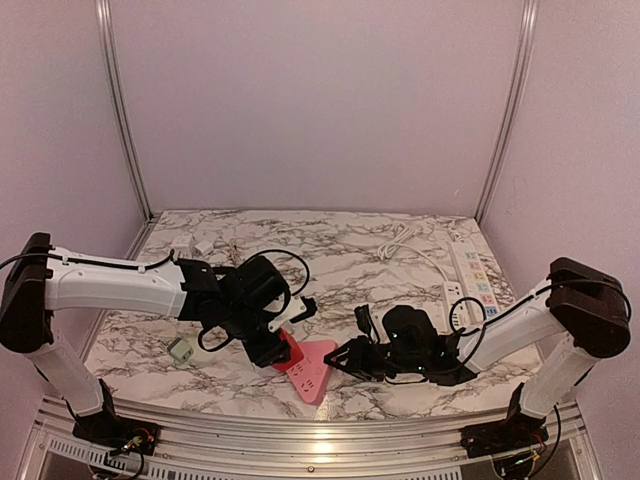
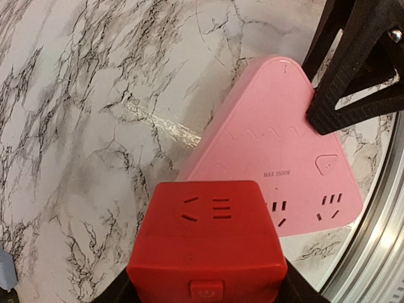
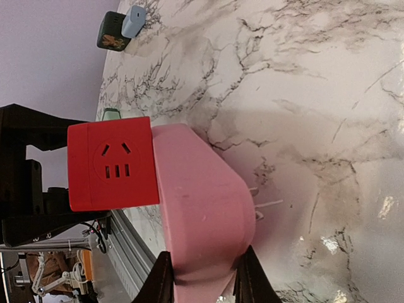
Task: Insert the plug
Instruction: Insert the plug into the socket slot.
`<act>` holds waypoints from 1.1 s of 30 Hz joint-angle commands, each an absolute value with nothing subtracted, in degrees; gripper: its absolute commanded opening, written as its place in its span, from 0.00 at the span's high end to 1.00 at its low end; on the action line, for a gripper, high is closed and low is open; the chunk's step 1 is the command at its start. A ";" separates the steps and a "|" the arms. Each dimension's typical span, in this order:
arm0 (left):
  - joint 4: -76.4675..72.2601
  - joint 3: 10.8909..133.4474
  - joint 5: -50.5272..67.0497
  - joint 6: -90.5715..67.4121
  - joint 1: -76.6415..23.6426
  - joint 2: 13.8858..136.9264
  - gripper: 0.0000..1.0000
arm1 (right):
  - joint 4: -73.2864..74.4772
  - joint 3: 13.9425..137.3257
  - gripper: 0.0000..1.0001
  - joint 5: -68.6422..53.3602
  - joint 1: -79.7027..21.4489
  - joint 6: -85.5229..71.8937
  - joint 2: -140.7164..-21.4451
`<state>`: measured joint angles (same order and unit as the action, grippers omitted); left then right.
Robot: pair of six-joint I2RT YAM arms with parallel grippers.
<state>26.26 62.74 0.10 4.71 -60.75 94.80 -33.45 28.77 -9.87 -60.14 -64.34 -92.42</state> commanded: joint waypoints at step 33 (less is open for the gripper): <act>20.86 60.53 7.48 5.41 -63.46 95.21 0.48 | -32.08 29.80 0.92 -12.48 -61.81 -61.70 -95.05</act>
